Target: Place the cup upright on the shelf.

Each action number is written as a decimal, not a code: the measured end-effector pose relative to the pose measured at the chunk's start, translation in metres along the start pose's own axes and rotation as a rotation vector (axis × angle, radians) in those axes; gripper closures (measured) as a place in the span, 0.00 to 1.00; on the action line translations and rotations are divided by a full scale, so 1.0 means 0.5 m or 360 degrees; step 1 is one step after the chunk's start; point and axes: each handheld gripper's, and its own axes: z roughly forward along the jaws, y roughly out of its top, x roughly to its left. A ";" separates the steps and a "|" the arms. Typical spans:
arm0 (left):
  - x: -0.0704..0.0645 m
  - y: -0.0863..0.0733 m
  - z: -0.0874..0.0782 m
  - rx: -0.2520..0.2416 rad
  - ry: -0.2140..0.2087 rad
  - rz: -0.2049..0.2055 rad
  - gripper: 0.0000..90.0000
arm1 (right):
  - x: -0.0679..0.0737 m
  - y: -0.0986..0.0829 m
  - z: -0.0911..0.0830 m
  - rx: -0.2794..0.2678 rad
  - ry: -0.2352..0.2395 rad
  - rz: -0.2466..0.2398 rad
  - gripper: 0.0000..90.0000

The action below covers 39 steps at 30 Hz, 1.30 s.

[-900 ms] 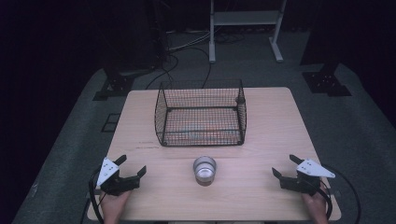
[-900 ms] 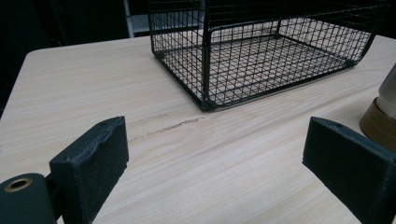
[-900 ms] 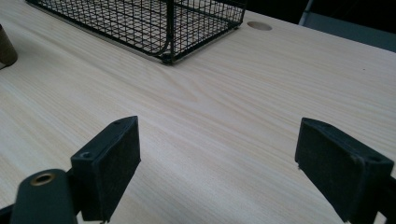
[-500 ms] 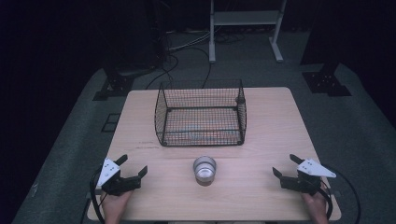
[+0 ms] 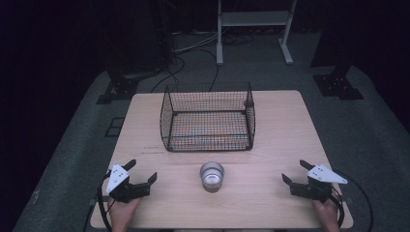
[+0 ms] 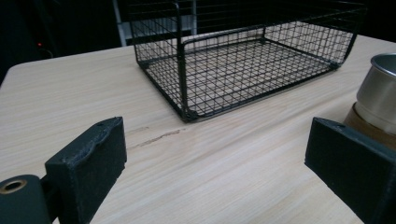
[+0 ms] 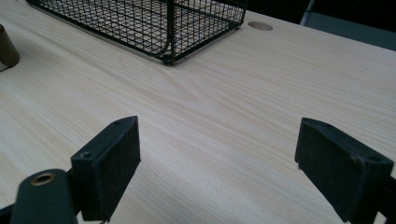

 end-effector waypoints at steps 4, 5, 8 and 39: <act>-0.002 0.002 0.005 0.0005 -0.0014 0.0006 0.05 | 0.000 0.000 0.000 -0.0003 0.0006 0.0001 0.15; -0.002 0.003 0.006 0.0001 -0.0019 0.0004 0.05 | -0.001 0.000 0.000 -0.0003 0.0007 0.0005 0.15; -0.005 0.008 0.007 -0.0014 -0.0042 0.0017 0.05 | -0.001 0.000 0.000 -0.0004 0.0007 0.0007 0.15; -0.091 0.035 0.060 0.0080 -0.0392 0.0211 0.03 | -0.002 0.000 0.000 -0.0007 0.0009 0.0010 0.15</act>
